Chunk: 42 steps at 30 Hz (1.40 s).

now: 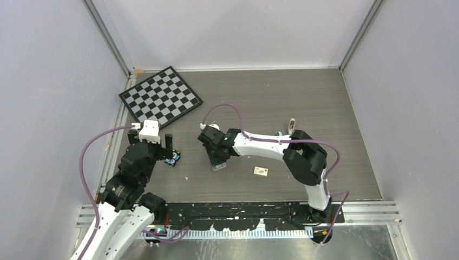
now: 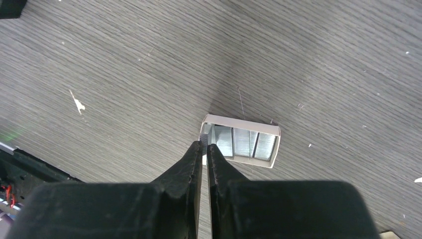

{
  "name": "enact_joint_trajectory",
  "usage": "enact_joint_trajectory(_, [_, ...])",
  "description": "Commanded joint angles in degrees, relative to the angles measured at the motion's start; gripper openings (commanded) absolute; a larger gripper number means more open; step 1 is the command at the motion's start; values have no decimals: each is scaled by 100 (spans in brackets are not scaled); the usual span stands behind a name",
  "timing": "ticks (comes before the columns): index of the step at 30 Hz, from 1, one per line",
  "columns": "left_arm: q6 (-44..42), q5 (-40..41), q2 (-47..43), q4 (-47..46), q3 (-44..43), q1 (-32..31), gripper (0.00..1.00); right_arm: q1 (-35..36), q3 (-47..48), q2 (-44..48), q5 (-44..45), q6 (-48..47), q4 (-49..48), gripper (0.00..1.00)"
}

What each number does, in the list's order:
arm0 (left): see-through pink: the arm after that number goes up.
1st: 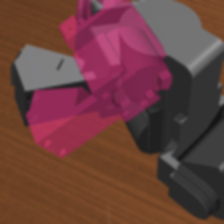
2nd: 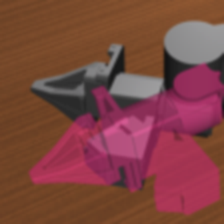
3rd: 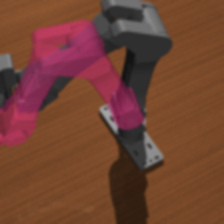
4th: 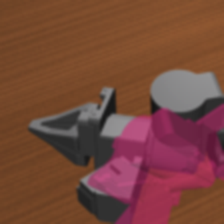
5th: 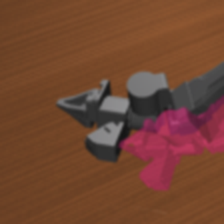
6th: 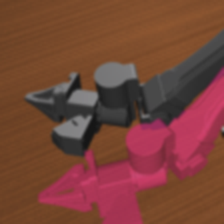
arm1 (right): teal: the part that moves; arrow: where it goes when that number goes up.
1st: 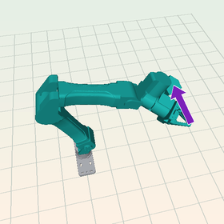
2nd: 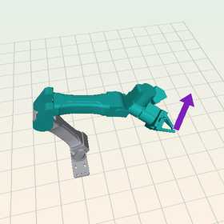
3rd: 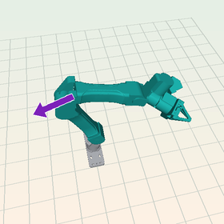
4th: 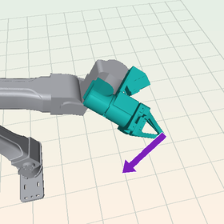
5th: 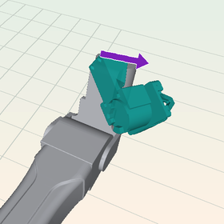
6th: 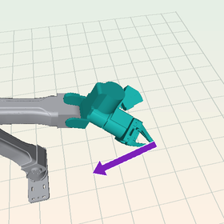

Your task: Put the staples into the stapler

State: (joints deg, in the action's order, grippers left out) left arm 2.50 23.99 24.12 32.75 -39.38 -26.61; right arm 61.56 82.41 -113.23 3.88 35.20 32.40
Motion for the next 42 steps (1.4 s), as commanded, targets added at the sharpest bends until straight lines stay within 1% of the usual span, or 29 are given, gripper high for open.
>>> enact_joint_trajectory(1, [-34,26,-16,-337,18,7,86,40,207,492,151,-22,38,13])
enact_joint_trajectory(9, [-32,27,-20,-335,18,13,86,34,74,805,366,-59,198,13])
enact_joint_trajectory(15, [-25,3,-36,-330,26,10,86,-24,-345,1066,731,-93,386,13])
enact_joint_trajectory(19, [-27,-8,-46,-322,23,8,86,-75,-637,1305,1070,-75,587,13])
enact_joint_trajectory(28, [-9,-35,-69,-309,18,12,86,-134,-937,1487,2254,-75,1565,14])
enact_joint_trajectory(34, [-3,-45,-76,-310,26,9,86,-137,-860,1176,2756,-28,1999,14])
enact_joint_trajectory(42, [4,-52,-74,-310,22,11,86,-144,-761,643,2662,-22,1884,14])
